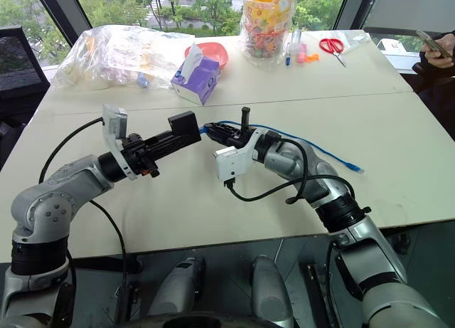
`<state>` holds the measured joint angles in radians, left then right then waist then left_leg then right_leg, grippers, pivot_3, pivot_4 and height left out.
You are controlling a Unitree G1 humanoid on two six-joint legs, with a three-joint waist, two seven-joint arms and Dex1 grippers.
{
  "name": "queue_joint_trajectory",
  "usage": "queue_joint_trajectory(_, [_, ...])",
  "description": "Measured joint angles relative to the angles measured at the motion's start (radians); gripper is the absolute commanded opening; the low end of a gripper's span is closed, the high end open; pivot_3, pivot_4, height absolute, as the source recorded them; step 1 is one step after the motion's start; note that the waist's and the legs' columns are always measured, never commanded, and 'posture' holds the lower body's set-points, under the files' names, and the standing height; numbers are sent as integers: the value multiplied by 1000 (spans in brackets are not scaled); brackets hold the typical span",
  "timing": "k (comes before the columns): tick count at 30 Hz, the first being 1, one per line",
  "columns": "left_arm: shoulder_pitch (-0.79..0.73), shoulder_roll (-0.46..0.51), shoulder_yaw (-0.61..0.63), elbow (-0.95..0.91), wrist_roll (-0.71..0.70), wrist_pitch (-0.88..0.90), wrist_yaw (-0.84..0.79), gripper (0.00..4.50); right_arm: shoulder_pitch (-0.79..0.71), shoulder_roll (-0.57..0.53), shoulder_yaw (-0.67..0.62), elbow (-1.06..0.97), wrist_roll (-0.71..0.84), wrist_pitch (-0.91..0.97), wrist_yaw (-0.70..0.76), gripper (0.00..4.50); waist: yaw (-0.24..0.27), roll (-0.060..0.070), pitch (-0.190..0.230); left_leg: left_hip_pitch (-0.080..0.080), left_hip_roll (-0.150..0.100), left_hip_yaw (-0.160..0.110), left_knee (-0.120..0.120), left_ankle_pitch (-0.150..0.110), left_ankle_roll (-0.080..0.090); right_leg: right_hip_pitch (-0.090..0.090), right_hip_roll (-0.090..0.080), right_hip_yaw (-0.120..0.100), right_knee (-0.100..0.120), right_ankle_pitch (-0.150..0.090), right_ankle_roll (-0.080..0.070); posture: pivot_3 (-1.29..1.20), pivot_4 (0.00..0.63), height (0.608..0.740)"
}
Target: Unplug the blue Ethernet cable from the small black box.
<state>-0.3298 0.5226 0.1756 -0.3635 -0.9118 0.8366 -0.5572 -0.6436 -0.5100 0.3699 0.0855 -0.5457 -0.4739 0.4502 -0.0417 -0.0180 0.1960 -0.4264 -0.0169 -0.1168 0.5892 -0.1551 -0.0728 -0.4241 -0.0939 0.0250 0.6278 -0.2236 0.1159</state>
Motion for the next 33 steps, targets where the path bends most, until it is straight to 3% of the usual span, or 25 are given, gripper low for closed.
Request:
queue_joint_trajectory(4, [8,31,1,24,8,4,-24,475,-4,3,4,-2,105,16,97,2777,-1,0,0,0,0,0,0,0,0,0,0,0,0,0,0,0,150,728])
queue_joint_trajectory(7, [11,57,4,37,8,0,-69,475,-4,9,6,-34,284,180,290,4342,-1,0,0,0,0,0,0,0,0,0,0,0,0,0,0,0,150,728])
queue_joint_trajectory(13, [36,170,50,49,-19,-2,-248,475,-109,-24,-46,-116,672,598,645,4342,-2,1,1,0,0,0,-1,0,0,0,0,0,-1,0,0,0,150,728])
queue_joint_trajectory(18, [51,222,89,100,-84,28,-359,475,-214,-13,-119,-88,899,931,762,4342,-2,1,1,-1,1,0,-4,-1,0,-1,-1,-1,-5,0,0,0,150,728])
queue_joint_trajectory(21, [48,230,100,113,-95,32,-375,475,-251,10,-133,-51,966,1069,773,4342,-1,1,1,-1,0,0,-8,0,0,-1,-1,-1,-9,0,-1,0,150,728])
queue_joint_trajectory(25, [44,238,114,113,-105,34,-380,475,-264,25,-142,-24,1039,1217,787,2998,0,1,1,-3,0,0,-12,0,0,-3,-1,-1,-12,0,0,0,150,728])
queue_joint_trajectory(33, [40,240,121,111,-140,54,-376,475,-307,72,-143,24,1082,1355,782,2998,-4,1,1,-2,0,1,-12,0,0,-3,-1,-2,-11,0,0,0,150,728])
